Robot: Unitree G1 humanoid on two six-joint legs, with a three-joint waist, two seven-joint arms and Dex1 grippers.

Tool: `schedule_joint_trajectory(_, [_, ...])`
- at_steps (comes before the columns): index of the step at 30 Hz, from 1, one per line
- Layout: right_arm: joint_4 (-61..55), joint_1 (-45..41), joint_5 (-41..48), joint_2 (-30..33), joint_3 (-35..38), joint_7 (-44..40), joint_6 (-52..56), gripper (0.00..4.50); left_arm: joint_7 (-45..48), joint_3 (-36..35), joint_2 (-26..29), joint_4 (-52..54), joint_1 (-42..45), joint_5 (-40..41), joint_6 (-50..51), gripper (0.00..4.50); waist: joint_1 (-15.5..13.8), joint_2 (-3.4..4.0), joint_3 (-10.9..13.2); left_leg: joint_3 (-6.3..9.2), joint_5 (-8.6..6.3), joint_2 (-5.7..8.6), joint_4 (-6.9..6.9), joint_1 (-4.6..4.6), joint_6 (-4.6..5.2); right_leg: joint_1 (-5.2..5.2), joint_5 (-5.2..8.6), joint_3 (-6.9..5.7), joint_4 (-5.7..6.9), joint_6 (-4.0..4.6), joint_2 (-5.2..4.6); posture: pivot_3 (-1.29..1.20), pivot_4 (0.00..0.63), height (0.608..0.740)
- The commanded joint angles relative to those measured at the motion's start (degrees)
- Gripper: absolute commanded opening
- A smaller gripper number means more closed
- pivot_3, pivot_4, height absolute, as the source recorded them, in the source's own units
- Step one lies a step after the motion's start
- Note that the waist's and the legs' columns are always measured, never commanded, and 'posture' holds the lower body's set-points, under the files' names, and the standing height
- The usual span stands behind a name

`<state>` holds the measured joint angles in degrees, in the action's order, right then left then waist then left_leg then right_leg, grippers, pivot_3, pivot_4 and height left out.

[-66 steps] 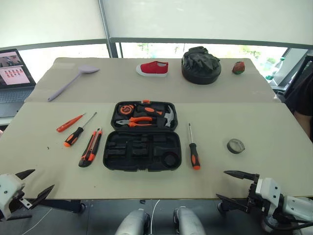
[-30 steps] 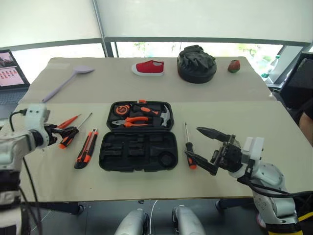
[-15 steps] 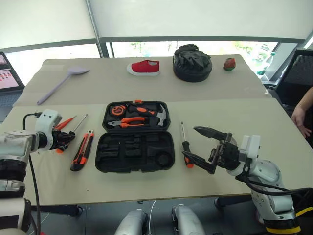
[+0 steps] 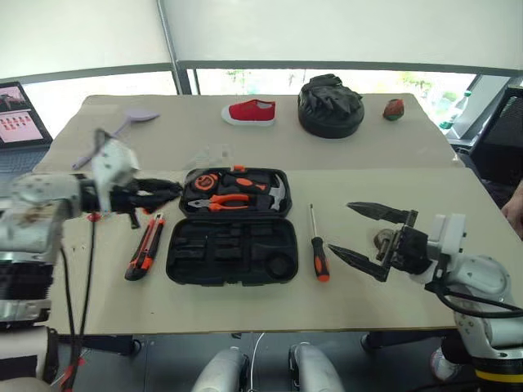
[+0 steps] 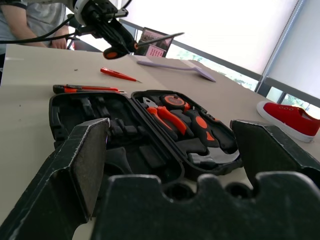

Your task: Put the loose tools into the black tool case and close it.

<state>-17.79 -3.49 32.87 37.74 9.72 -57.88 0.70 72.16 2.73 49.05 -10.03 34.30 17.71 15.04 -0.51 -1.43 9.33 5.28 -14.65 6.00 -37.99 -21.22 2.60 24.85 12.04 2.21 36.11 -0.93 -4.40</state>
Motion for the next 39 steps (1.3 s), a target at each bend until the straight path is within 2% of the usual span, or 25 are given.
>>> schedule_joint_trajectory(1, [-0.02,-2.91,0.37,0.42,-0.16,-0.26,1.05,4.5,-0.4,6.49,-3.01,0.57,3.89,-6.53,-3.54,0.55,0.3,-0.03,0.02,-0.06,0.0,-0.03,-0.01,0.0,0.0,0.01,0.0,0.02,0.02,0.0,0.03,0.0,0.15,0.74])
schedule_joint_trajectory(6, [-0.53,-2.97,-0.41,0.09,-1.07,-0.35,1.7,4.5,0.05,12.94,-3.54,-2.34,4.47,-14.63,-8.37,0.55,1.22,-0.03,0.02,-0.27,-0.05,-0.12,-0.02,-0.09,0.1,0.22,-0.01,0.11,0.1,0.01,0.08,0.0,0.15,0.74])
schedule_joint_trajectory(21, [-2.8,-0.55,-0.87,-2.28,-3.41,1.32,1.56,4.5,-0.15,15.25,-6.07,-6.28,6.27,-21.45,-13.88,0.55,0.94,-0.03,0.02,-0.65,-0.23,-0.1,-0.41,-0.12,0.4,0.18,-0.09,0.17,0.07,-0.14,0.03,0.0,0.15,0.74])
schedule_joint_trajectory(23, [-3.13,-0.57,-0.6,-2.59,-3.9,1.44,1.92,4.5,0.55,15.32,-5.91,-5.47,5.94,-21.42,-12.41,1.48,0.95,-0.03,0.02,-0.65,-0.24,-0.1,-0.41,-0.12,0.41,0.18,-0.09,0.17,0.08,-0.14,0.03,0.0,0.15,0.74])
schedule_joint_trajectory(24, [-3.27,-0.53,-0.47,-2.71,-4.02,1.52,2.12,4.5,-0.1,14.86,-6.25,-5.3,5.89,-21.31,-11.7,1.65,0.96,-0.03,0.01,-0.65,-0.24,-0.1,-0.41,-0.12,0.41,0.18,-0.09,0.17,0.09,-0.14,0.03,0.0,0.15,0.74])
schedule_joint_trajectory(28, [-4.48,0.59,-0.27,-3.14,-4.57,1.88,2.8,4.5,-2.97,11.21,-8.44,-3.98,5.31,-18.05,-10.02,2.94,0.85,-0.01,0.0,-0.68,-0.24,-0.1,-0.44,-0.1,0.41,0.17,-0.09,0.17,0.1,-0.15,0.04,0.0,0.15,0.74])
schedule_joint_trajectory(31, [-5.19,1.5,-0.2,-3.59,-4.92,2.27,3.18,4.5,-4.45,6.21,-11.04,0.13,3.83,-11.23,-3.45,2.94,0.81,-0.01,0.0,-0.68,-0.26,-0.1,-0.52,-0.12,0.45,0.17,-0.1,0.16,0.11,-0.16,0.05,0.0,0.15,0.74])
schedule_joint_trajectory(34, [-5.23,1.62,-0.44,-4.02,-5.05,2.44,3.27,4.5,-6.23,2.91,-12.03,1.91,1.97,-7.93,1.43,2.94,0.83,-0.01,0.01,-0.67,-0.36,-0.13,-0.79,-0.23,0.58,0.2,-0.1,0.15,0.17,-0.18,0.04,0.0,0.15,0.74])
schedule_joint_trajectory(37, [-4.48,1.28,-0.81,-4.53,-5.24,2.6,2.95,4.5,-9.88,-1.73,-13.49,-0.71,-1.08,-4.22,6.61,2.19,1.23,0.01,0.0,-0.72,-0.38,-0.12,-0.81,-0.17,0.59,0.18,-0.14,0.16,0.18,-0.23,0.04,0.0,0.15,0.74])
schedule_joint_trajectory(39, [-4.23,1.01,-1.01,-4.93,-5.18,3.09,2.92,4.5,-10.38,-1.36,-13.55,-1.76,-2.16,-5.02,5.38,1.42,1.29,0.01,0.0,-0.73,-0.39,-0.14,-0.79,-0.14,0.58,0.19,-0.14,0.16,0.17,-0.23,0.03,0.0,0.15,0.74])
